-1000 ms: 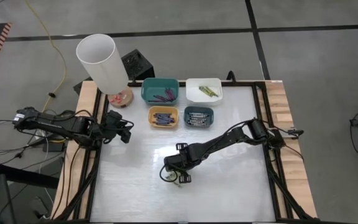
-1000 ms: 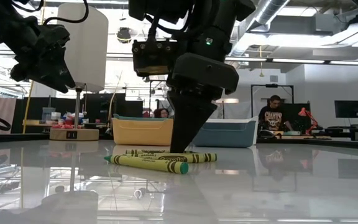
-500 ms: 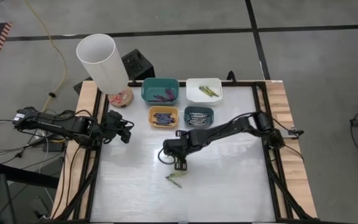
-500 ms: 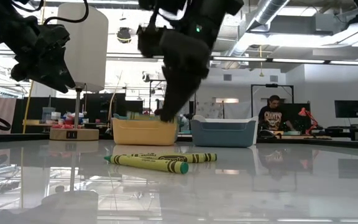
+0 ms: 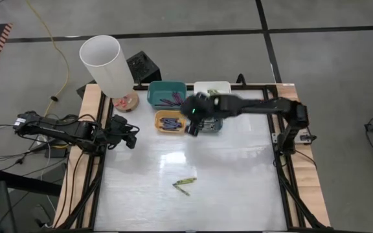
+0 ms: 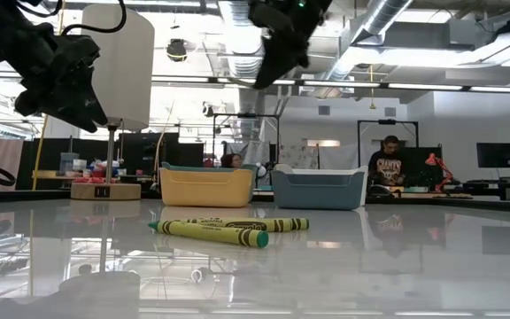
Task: Sort crayons
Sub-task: Put the green crayon into the white bin
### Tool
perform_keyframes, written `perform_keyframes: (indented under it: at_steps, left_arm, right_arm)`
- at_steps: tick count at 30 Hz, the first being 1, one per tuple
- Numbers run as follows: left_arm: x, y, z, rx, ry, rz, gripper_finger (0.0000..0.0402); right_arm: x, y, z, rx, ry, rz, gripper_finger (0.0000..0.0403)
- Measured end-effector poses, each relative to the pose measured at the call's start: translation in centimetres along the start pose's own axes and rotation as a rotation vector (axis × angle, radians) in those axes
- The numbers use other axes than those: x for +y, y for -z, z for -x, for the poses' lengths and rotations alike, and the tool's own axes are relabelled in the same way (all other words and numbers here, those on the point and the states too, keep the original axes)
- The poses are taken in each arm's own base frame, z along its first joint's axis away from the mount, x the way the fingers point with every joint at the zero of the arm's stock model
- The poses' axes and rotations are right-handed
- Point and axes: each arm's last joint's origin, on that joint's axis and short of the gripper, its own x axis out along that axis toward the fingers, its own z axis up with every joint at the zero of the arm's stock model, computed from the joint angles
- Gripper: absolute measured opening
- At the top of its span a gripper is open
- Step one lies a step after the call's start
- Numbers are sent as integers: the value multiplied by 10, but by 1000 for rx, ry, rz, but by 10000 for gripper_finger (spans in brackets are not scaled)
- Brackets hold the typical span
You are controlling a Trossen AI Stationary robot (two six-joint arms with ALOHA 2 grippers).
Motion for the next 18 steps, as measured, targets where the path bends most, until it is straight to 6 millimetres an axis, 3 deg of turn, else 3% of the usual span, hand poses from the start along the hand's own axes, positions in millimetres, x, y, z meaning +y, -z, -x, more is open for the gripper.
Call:
perform_keyframes:
  at_steps: [8, 13, 18]
  left_arm:
    - [0, 0, 0, -2, 1, 39, 160]
    - [0, 0, 0, -2, 1, 62, 160]
    - [0, 0, 0, -4, 4, 98, 160]
  right_arm:
    - [-79, 7, 21, 62, 173, -169, 0]
    - [-114, 17, 18, 133, 237, -225, 0]
    - [-139, 18, 14, 117, 192, -201, 0]
